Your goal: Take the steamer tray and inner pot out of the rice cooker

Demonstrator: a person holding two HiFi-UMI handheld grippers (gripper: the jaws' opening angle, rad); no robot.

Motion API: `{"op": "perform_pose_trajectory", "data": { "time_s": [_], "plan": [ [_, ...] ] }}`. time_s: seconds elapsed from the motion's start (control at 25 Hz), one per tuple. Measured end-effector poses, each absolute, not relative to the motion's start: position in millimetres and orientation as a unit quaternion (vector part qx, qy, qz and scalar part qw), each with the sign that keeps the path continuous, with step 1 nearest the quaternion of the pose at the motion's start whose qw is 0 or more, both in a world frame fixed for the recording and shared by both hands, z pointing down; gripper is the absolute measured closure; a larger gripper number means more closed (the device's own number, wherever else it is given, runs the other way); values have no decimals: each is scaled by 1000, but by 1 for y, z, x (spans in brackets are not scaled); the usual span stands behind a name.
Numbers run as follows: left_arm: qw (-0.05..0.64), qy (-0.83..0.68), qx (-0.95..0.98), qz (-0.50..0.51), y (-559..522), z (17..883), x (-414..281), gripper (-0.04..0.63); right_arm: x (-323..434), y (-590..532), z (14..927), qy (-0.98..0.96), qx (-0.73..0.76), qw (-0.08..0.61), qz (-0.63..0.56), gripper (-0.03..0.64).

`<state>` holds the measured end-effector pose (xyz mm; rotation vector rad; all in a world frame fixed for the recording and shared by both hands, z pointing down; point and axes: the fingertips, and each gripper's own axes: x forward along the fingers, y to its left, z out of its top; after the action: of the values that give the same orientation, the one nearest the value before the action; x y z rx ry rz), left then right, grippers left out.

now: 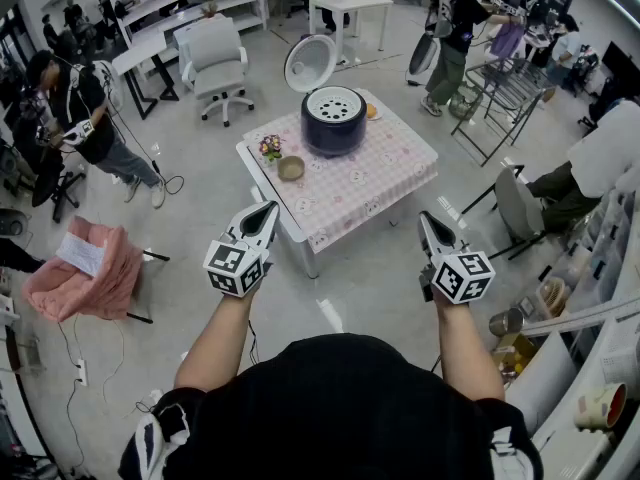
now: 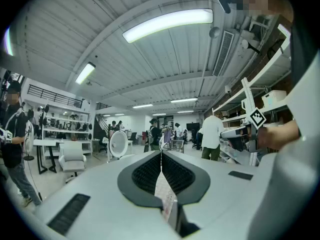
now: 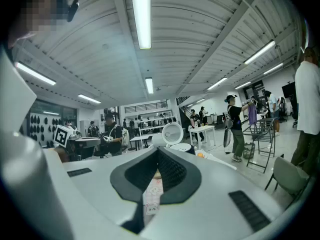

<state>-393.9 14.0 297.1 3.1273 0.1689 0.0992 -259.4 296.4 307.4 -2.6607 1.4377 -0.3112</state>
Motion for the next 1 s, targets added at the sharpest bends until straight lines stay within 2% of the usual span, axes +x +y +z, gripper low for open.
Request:
{"op": "perform_pose_trajectory", "data": {
  "time_s": [0.28,1.0],
  "plan": [
    [1,64,997,32,22,295,-373,572,-245,299,311,471,-874,41,-108,615],
    [7,85,995,55,16,302,-380,569,-260,282,320,460,-880,18,-117,604]
  ]
}}
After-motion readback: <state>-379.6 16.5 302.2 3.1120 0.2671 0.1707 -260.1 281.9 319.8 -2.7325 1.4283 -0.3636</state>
